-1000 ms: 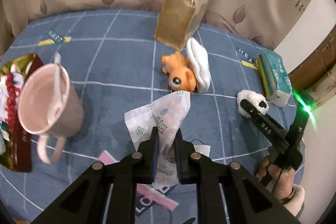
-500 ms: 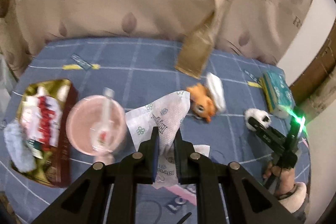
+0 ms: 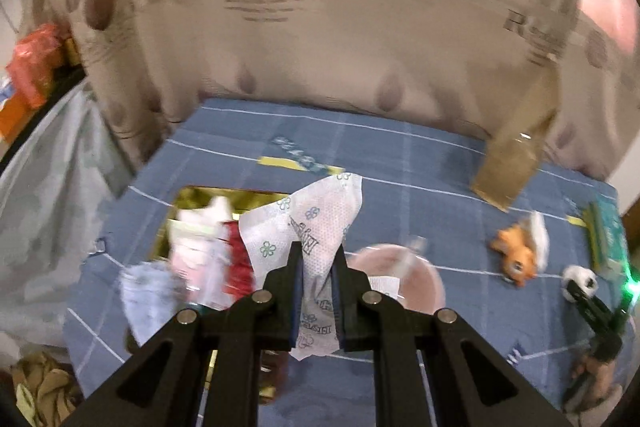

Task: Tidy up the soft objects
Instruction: 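Carry the printed sachet over the gold tin tray with the left gripper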

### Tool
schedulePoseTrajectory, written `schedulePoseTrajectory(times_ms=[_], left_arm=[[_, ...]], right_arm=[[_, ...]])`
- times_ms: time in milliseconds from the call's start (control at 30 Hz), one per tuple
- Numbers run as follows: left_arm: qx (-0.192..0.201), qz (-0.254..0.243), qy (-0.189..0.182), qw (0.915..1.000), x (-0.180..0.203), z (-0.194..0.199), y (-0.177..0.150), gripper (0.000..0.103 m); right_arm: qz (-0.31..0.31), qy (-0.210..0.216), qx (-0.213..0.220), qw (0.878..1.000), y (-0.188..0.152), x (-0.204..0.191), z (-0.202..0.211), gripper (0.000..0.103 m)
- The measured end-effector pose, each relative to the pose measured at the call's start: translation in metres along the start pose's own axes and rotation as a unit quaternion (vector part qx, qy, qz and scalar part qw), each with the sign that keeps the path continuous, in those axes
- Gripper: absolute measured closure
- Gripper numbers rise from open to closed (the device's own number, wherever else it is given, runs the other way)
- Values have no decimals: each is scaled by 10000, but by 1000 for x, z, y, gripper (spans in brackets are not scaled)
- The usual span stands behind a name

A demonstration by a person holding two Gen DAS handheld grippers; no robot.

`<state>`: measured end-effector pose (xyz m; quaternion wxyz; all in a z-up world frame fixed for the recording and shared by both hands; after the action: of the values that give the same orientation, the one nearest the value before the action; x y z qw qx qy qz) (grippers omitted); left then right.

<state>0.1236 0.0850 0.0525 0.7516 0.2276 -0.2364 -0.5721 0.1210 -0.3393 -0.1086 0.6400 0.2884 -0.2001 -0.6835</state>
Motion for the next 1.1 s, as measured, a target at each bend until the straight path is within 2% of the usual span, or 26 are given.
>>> schedulePoseTrajectory(times_ms=[433,933,1100], left_arm=[[-94,117,874,9961,-71,-51,29,91],[-468,-59,1162,9921,-100,-124,40,91],[-590,-32,1121,9919,-105,-144,37,91]], right_arm=[[113,-101,-41,9999,0,-1,-1,64],[265,-236,-101,9993,1,-4,-1,63],[317,-294,-124,9990,1,-6,-2,63]])
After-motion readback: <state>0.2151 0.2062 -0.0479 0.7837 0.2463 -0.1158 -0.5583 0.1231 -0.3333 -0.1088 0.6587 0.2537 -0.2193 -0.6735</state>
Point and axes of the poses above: each gripper's, at about its wrist camera, not at the fingertips, and z roughly against the way its jaws point, x to its right, y to its top, the point moved 3 cm from there along -z, roughly the way its jaws point, and after that the axes turned 10 degrees about z, right-handed, at the moved point
